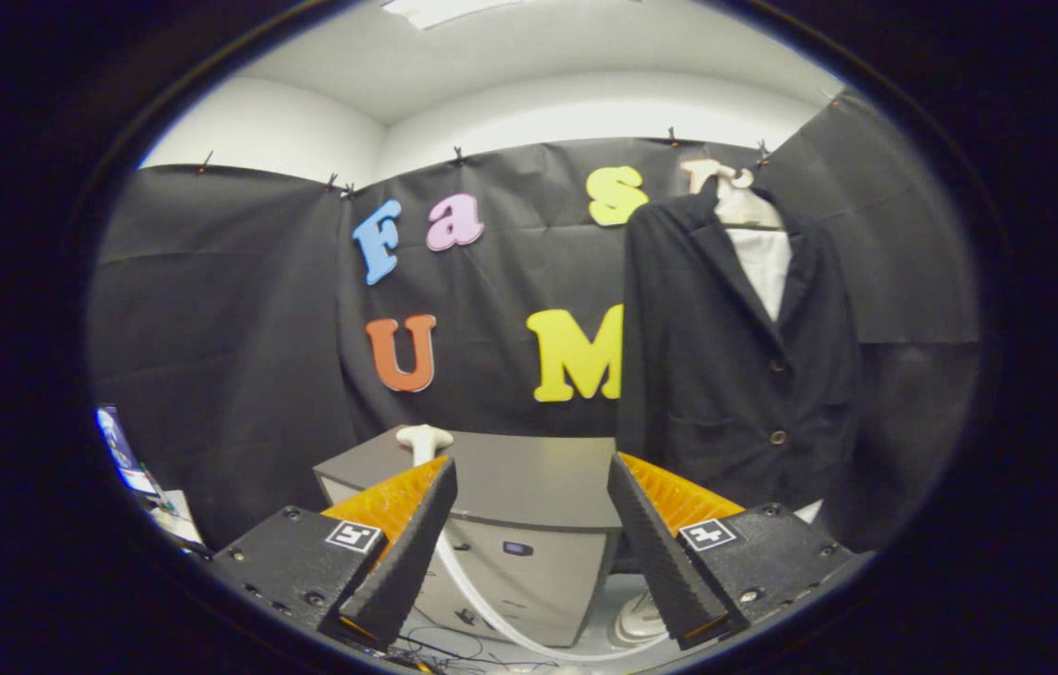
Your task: Iron the clothes twice with a garment steamer, once on the left side and once on the right side.
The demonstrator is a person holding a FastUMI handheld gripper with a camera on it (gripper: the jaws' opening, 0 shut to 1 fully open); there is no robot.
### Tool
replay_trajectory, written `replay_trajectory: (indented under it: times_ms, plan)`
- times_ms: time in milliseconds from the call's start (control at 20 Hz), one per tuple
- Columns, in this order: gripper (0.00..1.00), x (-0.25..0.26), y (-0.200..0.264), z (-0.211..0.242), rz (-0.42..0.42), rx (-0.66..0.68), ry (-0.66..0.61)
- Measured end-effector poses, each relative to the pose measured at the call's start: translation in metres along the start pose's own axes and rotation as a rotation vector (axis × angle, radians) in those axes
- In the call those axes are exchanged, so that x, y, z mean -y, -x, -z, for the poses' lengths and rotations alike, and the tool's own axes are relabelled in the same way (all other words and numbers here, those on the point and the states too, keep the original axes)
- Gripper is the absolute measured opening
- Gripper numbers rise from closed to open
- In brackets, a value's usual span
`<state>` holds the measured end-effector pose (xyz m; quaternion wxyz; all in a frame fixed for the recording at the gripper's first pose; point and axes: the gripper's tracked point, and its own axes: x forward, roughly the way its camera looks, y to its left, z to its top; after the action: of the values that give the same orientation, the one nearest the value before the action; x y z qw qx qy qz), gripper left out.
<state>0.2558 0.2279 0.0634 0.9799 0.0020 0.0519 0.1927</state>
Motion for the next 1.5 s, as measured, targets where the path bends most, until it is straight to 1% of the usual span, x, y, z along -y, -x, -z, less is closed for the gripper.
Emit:
replay_trajectory:
  times_ms: [100,300,450,550,750,950,1000,1050,1100,1150,1200,1250,1300,1400,1500]
  plan:
    - [1.00,-0.024,-0.043,0.003,-0.064,-0.031,0.024]
    - [1.00,-0.063,-0.123,0.015,-0.165,-0.092,0.060]
    - [1.00,-0.085,-0.176,0.031,-0.211,-0.156,0.077]
    - [0.99,-0.096,-0.211,0.046,-0.228,-0.205,0.089]
    - [0.97,-0.120,-0.257,0.083,-0.273,-0.312,0.109]
    - [0.86,-0.143,-0.284,0.120,-0.309,-0.419,0.118]
    - [0.82,-0.145,-0.289,0.125,-0.310,-0.443,0.116]
    - [0.80,-0.145,-0.292,0.130,-0.306,-0.461,0.117]
    - [0.74,-0.146,-0.295,0.137,-0.308,-0.474,0.117]
    - [0.70,-0.145,-0.299,0.142,-0.296,-0.485,0.121]
    - [0.63,-0.144,-0.298,0.150,-0.285,-0.511,0.116]
    - [0.59,-0.143,-0.298,0.145,-0.278,-0.492,0.099]
    - [0.54,-0.145,-0.301,0.146,-0.278,-0.509,0.085]
    - [0.52,-0.145,-0.300,0.146,-0.274,-0.530,0.061]
    - [0.45,-0.147,-0.301,0.144,-0.277,-0.530,0.055]
